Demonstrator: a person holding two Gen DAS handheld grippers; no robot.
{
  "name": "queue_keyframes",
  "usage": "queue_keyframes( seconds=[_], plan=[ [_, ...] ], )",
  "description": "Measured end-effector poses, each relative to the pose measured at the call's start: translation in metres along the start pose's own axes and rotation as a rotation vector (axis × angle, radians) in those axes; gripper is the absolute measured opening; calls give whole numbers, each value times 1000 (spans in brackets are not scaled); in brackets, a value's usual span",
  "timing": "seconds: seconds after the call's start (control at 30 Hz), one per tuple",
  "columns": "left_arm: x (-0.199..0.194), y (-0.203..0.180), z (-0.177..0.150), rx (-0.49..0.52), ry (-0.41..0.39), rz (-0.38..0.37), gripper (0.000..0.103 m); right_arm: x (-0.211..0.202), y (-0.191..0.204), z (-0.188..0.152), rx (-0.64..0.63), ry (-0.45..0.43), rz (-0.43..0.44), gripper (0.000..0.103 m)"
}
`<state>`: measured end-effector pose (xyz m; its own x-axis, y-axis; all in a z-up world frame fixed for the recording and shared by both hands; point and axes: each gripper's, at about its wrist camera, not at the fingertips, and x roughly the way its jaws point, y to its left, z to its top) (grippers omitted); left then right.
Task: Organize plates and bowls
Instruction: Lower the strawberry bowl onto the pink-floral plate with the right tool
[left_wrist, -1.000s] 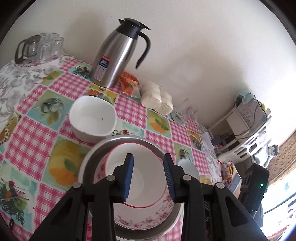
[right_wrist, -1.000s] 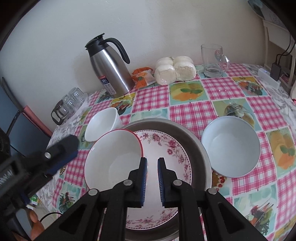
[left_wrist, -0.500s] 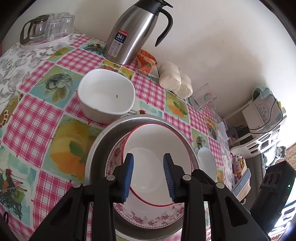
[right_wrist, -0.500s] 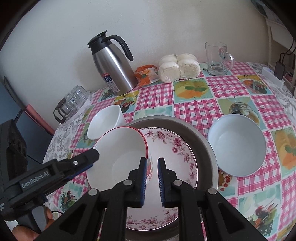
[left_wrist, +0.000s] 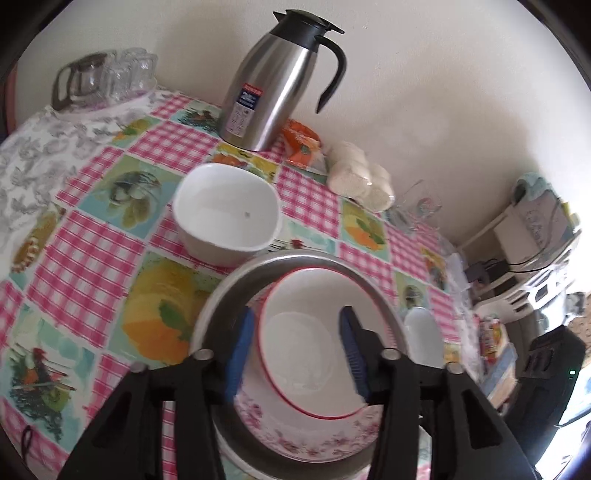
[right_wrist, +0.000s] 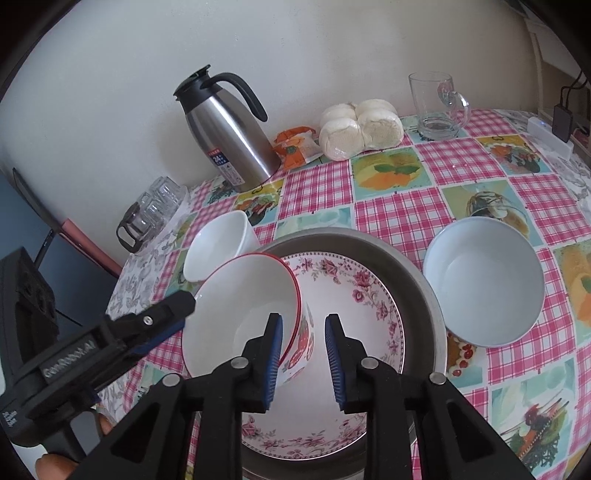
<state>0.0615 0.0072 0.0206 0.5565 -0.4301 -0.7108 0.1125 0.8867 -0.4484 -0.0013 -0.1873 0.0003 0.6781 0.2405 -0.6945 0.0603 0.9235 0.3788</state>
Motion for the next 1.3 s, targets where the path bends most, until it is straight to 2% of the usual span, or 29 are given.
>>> queue_keyframes(
  seconds=[0.1, 0.27, 0.4, 0.6, 0.8, 1.07, 1.3],
  plan=[
    [0, 2, 1, 2, -4, 6, 58, 4, -1, -2, 0, 14, 2, 27],
    [14, 2, -4, -2, 56, -41, 58, 7, -1, -2, 1, 16, 3, 27],
    [17, -1, -8, 7, 68, -46, 53, 6, -2, -1, 6, 16, -1, 27],
    [22, -9, -12, 20, 97, -93, 47, 8, -11, 0, 42, 28, -28, 27],
    [28, -19, -16, 65, 119, -75, 47, 8, -19, 0, 62, 42, -35, 27],
    [34, -10, -17, 20, 150, -76, 47, 11, -11, -3, 28, 59, -36, 28],
    [34, -12, -17, 27, 151, -74, 47, 10, -9, -4, 16, 64, -35, 28]
  ],
)
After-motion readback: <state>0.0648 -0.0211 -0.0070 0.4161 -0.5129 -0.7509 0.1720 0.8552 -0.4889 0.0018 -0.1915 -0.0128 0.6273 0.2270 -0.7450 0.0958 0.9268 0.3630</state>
